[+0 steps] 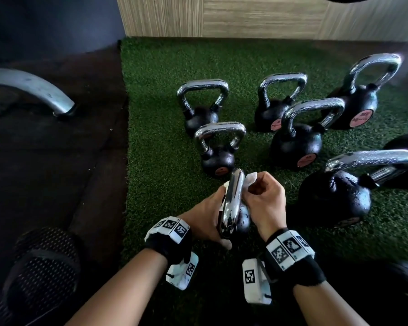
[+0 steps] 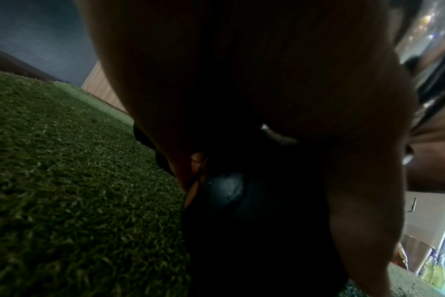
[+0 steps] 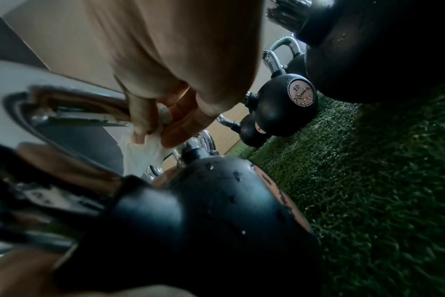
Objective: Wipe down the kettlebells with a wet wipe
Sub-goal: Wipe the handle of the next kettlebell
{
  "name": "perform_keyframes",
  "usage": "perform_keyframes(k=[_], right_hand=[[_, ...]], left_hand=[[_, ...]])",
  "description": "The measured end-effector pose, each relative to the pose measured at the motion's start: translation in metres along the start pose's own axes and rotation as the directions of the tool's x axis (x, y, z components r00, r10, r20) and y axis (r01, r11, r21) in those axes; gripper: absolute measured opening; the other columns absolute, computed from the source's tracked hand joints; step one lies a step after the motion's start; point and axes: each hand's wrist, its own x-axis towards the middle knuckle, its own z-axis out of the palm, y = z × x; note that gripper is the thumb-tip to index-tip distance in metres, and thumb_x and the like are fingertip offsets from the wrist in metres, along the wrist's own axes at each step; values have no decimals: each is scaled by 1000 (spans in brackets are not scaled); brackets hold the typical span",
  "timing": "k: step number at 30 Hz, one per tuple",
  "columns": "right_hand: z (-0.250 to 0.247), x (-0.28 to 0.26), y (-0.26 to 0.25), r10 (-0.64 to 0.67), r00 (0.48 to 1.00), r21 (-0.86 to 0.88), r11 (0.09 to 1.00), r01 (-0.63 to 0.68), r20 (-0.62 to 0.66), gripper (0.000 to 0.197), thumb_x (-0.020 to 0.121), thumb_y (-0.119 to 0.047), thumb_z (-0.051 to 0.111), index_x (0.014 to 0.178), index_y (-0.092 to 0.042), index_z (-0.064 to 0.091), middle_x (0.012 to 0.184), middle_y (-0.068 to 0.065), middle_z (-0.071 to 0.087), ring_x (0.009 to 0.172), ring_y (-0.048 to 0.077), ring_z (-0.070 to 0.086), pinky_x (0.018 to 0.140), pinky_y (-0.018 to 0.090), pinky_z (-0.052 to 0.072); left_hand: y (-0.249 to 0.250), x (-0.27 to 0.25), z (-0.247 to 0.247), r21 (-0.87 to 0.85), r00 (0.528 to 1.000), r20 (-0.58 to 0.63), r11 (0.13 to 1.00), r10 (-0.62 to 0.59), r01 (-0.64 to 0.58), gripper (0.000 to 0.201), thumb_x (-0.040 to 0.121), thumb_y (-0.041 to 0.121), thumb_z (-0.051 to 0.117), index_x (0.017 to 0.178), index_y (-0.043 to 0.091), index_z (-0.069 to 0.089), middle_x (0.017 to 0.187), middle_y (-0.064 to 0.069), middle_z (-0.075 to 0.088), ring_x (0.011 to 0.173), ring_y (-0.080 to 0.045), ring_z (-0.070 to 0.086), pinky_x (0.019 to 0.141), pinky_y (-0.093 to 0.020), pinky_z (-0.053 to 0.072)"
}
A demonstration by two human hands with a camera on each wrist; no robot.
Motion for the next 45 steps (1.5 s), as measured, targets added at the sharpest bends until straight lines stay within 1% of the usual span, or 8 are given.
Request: perform_keyframes(k=[3,11,19,25,27,32,38,45], right_hand=[[1,2,-2,-14,999,-123,992,8,-44,24,76,-17,80,67,-20,59,61,-11,63,54,1,53,52,17,44],[9,6,-12,172,985,-163,971,-174,-27,6,73,-9,73,72,-12,68,64,-3,67,48,1,57,42,10,39],[3,9,-10,288,951,-323,916,-238,116,12,67,-9,74,65,-14,63,45,-8,60,37,0,52,34,14,36],[-32,12,-31,1,955,-414,901,127,296,42,71,-11,80,103,-34,66,68,-2,67,54,1,54,53,14,42],[-33,20,-48,-120,907,-390,874,289,405,61,71,-1,72,121,-36,69,65,-8,63,54,-3,52,54,6,40],[-31,34,-71,-160,809,-475,739,478,566,50,76,2,68,118,-25,76,89,-16,61,80,-12,54,71,-8,32],[-57,13,-70,-145,843,-535,715,451,517,19,73,-8,64,86,-17,74,77,1,66,74,20,62,66,31,49],[-67,-1,-70,-43,872,-606,703,373,487,20,78,-8,67,93,-17,75,83,-1,68,80,20,65,70,28,54]], left_hand=[[-4,-3,4,-16,999,-36,999,36,-37,148,44,21,104,159,7,11,161,-6,30,150,-19,33,121,-43,34],[-15,-6,11,-19,990,-97,994,104,-106,133,51,36,100,157,12,23,155,20,31,147,2,30,119,-17,26],[1,-15,9,130,997,-68,991,34,-25,143,56,50,97,161,10,9,166,1,22,152,-10,23,125,-29,25],[35,-52,10,173,923,-373,971,-92,167,128,61,89,69,159,29,14,155,16,33,139,1,35,117,-17,27],[50,-55,6,184,889,-458,977,-10,106,117,67,81,73,158,28,22,145,16,40,126,6,45,109,-6,31],[74,-49,2,229,867,-489,973,100,17,90,72,33,82,150,15,43,129,6,51,116,-9,55,105,-24,46],[74,-39,-39,317,971,-237,947,30,48,84,74,17,75,151,30,45,130,9,55,119,-10,53,108,-21,38],[66,-39,-62,347,992,-110,933,-58,93,85,85,22,79,147,58,35,113,13,50,106,-5,55,99,-25,48]])
